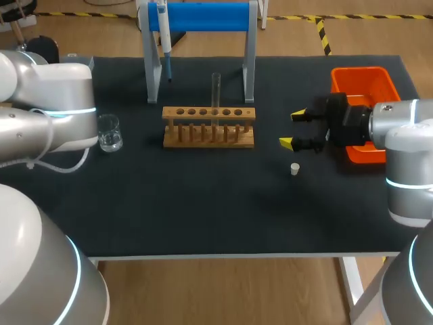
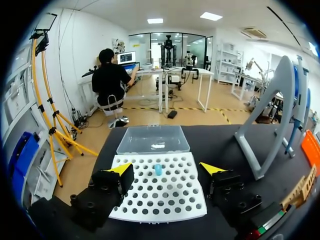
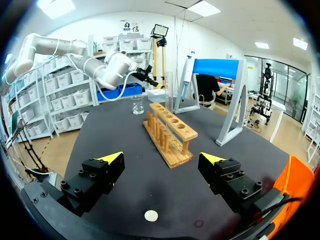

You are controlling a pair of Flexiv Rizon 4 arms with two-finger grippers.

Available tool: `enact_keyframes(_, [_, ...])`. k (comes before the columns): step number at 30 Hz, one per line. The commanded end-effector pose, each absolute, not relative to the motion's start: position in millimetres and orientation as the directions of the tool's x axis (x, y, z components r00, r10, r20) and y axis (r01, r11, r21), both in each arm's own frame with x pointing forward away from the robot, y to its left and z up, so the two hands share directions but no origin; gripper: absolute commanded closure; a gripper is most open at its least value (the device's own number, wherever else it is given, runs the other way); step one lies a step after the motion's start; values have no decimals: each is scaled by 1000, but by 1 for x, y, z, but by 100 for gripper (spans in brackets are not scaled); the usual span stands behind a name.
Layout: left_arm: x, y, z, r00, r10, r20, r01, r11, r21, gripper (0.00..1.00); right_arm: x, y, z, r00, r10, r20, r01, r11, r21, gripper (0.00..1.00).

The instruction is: Invert the test tube, pick up the pipette, mount the tip to pipette, aspirate from beaker and dispense into the tube, eject the tip, return the pipette, and cap with the stopper.

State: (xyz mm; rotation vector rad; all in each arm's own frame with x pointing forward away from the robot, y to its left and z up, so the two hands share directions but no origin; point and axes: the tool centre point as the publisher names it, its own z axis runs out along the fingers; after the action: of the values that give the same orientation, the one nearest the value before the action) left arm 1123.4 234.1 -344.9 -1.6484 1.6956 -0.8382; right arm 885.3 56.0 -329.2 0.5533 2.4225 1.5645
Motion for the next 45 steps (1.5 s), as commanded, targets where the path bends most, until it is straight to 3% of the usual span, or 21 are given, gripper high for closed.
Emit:
enact_keyframes(1, [1129, 235, -348, -28, -1000, -6, -606, 22, -795, 18, 885, 55, -330, -909, 416, 29, 197, 366, 910, 0])
enact_keyframes(9, [1135, 237, -349, -24, -1000, -10, -605, 22, -796, 19, 885, 55, -330, -909, 416, 29, 197, 366, 910, 0])
enact_keyframes(12, [1138, 239, -351, -22, -1000, -10, -606, 21, -795, 24, 885, 55, -330, -909, 416, 29, 197, 366, 910, 0])
enact_keyframes(15, [1140, 240, -352, -23, -1000, -12, -608, 24, -794, 34, 885, 55, -330, -909, 416, 29, 197, 366, 910, 0])
enact_keyframes(20, [1144, 242, -354, -25, -1000, -15, -611, 27, -791, 67, 885, 55, -330, -909, 416, 29, 197, 366, 910, 0])
enact_keyframes(21, [1144, 242, -354, -25, -1000, -16, -611, 27, -791, 69, 885, 55, -330, -909, 416, 29, 197, 366, 910, 0])
enact_keyframes(32, [1148, 245, -356, -24, -1000, -19, -618, 29, -786, 62, 885, 55, -330, -909, 416, 29, 197, 366, 910, 0])
enact_keyframes(45, [1151, 246, -357, -23, -999, -22, -621, 31, -783, 64, 885, 55, -330, -909, 416, 29, 197, 366, 910, 0])
